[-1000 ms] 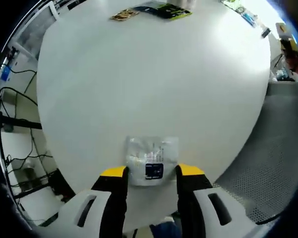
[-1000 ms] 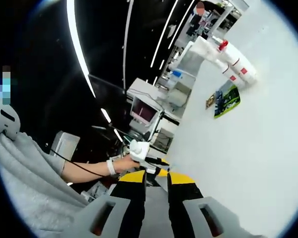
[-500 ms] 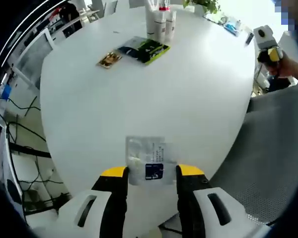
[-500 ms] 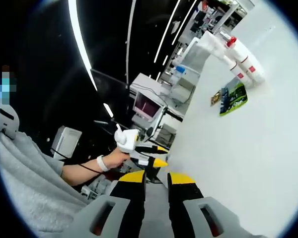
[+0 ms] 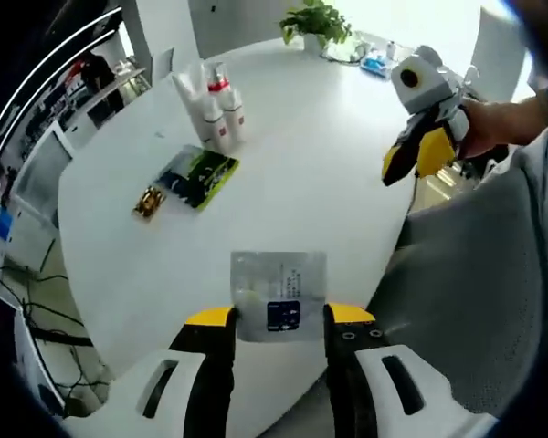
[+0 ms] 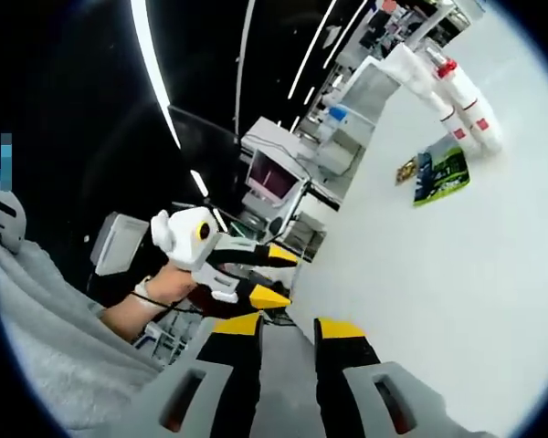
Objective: Arrange the skincare products in the storage area until every visible bottle or jar stands upright without overlapping.
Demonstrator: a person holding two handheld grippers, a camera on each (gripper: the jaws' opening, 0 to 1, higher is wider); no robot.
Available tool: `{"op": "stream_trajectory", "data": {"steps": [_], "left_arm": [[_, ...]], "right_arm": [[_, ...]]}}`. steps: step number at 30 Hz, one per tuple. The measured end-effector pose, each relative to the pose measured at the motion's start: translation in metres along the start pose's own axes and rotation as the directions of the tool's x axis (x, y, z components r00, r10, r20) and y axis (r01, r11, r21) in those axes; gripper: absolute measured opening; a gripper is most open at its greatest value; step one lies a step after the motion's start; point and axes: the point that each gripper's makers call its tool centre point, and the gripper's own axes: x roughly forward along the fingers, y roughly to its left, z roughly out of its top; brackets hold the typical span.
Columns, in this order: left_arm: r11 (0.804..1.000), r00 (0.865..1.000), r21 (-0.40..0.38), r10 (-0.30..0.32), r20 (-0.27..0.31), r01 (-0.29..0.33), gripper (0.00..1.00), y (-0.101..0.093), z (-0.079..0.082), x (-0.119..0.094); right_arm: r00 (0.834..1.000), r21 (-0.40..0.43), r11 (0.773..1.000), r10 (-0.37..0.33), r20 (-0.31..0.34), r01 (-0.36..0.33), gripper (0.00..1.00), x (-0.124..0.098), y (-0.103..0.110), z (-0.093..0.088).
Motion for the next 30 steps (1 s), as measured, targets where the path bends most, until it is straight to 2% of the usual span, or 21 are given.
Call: {"op": "stream_trajectory", "data": {"steps": [3,12,17,19,23,25,27,28,30], "left_arm": [[0.999,1.000,0.043,-0.016,0.012,0.015,0.39,-0.018,0.014,0.000],[0.993,0.998,0.113,-0.043,0.046,0.037,0.39,-0.047,0.038,-0.005],[0.981,0.998,0.190,-0.052,0.023,0.047,0.39,-0.062,0.042,-0.004],[0.969,0.998,0.240,-0.056,0.014,0.051,0.39,-0.068,0.044,-0.005],[0.955,0.998,0.289,-0.059,-0.001,0.057,0.39,-0.078,0.044,-0.006],[0.953,0.997,0.295,-0.076,0.004,0.072,0.39,-0.083,0.044,-0.006],[0.954,0.998,0.294,-0.069,0.000,0.065,0.40,-0.083,0.042,-0.005],[0.952,0.998,0.300,-0.069,0.000,0.066,0.40,-0.084,0.041,-0.004],[0.953,0.998,0.298,-0.066,0.004,0.062,0.40,-0.083,0.041,-0.004]], "right_arm": [[1.000,-0.014,1.000,-0.002,-0.010,0.002,0.16,0.002,0.001,0.005],[0.996,-0.050,0.999,-0.016,-0.088,0.012,0.19,0.011,0.003,0.001],[0.990,-0.043,0.999,-0.004,-0.143,-0.002,0.18,0.020,0.010,-0.012],[0.987,-0.058,0.998,-0.015,-0.161,0.006,0.16,0.022,0.011,-0.018],[0.985,-0.038,0.999,-0.011,-0.173,0.005,0.12,0.026,0.012,-0.023],[0.984,-0.035,0.999,-0.016,-0.178,0.010,0.06,0.027,0.012,-0.025],[0.981,-0.012,1.000,-0.004,-0.196,0.002,0.00,0.026,0.013,-0.029],[0.981,0.028,1.000,0.009,-0.194,-0.004,0.00,0.027,0.015,-0.030],[0.983,0.047,0.999,0.014,-0.180,-0.006,0.00,0.027,0.016,-0.029]]}}
